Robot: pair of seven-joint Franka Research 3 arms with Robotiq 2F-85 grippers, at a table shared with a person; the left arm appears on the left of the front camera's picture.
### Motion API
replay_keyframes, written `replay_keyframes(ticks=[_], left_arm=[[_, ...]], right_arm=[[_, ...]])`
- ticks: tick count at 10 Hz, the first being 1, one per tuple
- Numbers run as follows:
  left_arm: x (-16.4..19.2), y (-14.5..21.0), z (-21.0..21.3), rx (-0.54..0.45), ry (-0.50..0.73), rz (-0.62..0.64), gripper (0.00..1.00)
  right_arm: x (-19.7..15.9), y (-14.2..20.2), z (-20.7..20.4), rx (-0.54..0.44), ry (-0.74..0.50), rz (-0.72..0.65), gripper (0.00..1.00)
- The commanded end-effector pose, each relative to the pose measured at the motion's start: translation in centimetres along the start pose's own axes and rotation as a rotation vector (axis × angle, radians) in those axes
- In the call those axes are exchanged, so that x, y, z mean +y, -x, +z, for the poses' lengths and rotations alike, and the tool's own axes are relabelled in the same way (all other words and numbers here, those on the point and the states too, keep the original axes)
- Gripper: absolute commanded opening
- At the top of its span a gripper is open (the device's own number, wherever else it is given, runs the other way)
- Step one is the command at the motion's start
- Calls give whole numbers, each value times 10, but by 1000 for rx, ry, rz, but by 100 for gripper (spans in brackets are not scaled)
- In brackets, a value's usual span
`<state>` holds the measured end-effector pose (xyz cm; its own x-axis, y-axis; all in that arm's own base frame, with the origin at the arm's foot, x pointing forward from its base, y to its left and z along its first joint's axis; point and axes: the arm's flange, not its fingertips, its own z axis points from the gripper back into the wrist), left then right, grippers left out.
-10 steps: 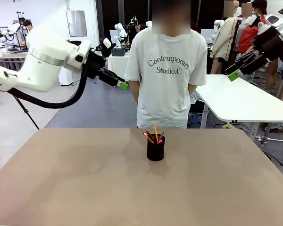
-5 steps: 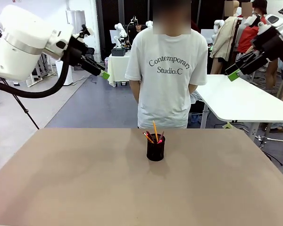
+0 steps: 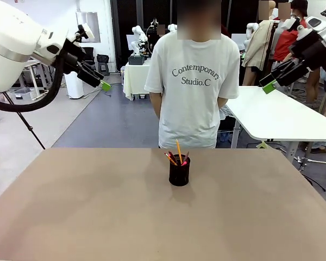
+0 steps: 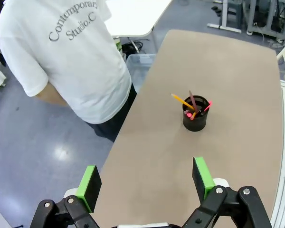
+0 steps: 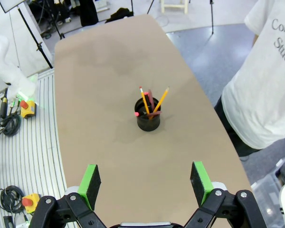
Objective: Place the pens into the pen holder.
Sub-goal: Pick up a writing instrument from the table and place it into the Pen holder.
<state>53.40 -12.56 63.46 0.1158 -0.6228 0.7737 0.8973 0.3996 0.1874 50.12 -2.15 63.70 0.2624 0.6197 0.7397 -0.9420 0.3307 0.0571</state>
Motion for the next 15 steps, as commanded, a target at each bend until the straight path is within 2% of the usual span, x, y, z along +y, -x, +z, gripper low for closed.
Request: replay_keyframes(ticks=[1,5,6,15], left_arm=[[-10,6,3,10,15,46,100],[-8,13,12,-28,-21,31,100],[-5,9,6,6,-4,33,100],[-5,9,6,6,-4,33,100]], right_arm=[[2,0,1,0,-1,1,100],[2,0,1,0,-1,1,100],[2,0,1,0,-1,1,100],[2,0,1,0,-1,1,100]])
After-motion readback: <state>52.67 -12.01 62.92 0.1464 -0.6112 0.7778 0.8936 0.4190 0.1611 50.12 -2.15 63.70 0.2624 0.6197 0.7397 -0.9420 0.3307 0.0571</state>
